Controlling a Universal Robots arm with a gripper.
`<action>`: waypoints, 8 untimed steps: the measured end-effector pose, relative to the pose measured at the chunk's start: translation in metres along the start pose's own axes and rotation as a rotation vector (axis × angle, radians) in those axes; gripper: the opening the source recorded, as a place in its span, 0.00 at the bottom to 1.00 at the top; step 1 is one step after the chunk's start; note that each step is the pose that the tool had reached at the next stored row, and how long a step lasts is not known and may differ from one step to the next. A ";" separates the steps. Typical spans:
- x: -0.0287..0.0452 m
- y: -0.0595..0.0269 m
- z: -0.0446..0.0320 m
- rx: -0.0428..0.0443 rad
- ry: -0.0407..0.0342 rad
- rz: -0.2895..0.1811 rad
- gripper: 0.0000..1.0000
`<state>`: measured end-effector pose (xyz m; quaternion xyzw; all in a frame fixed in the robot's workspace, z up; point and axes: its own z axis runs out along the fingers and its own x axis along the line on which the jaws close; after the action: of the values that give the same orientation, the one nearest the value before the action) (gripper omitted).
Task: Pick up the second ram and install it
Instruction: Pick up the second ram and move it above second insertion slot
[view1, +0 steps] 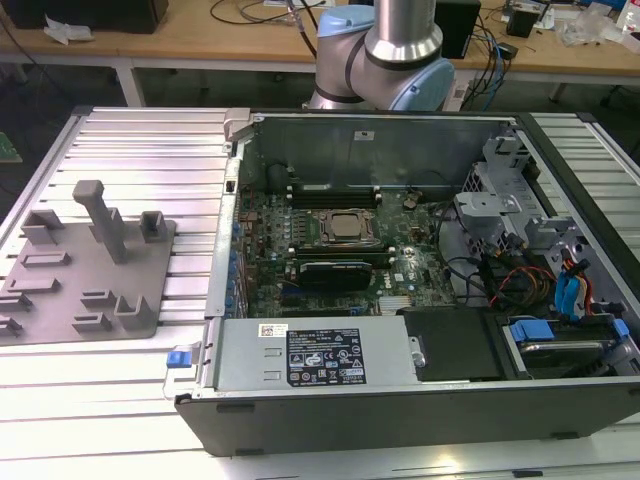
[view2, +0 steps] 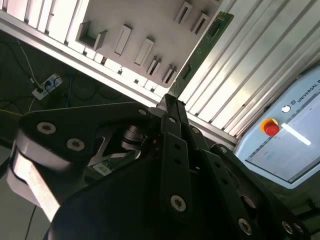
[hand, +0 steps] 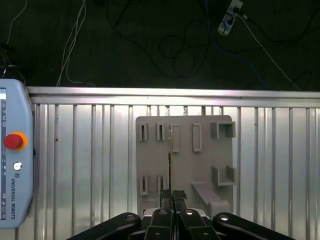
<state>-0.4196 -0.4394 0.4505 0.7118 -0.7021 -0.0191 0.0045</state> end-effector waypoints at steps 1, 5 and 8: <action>0.0000 0.0000 -0.0002 -0.0002 0.0001 0.000 0.09; 0.0000 -0.0016 -0.0003 -0.0002 0.0001 0.000 0.09; 0.0001 -0.0043 -0.0004 -0.0002 0.0002 0.000 0.09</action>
<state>-0.4152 -0.4394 0.4507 0.7118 -0.7021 -0.0191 0.0046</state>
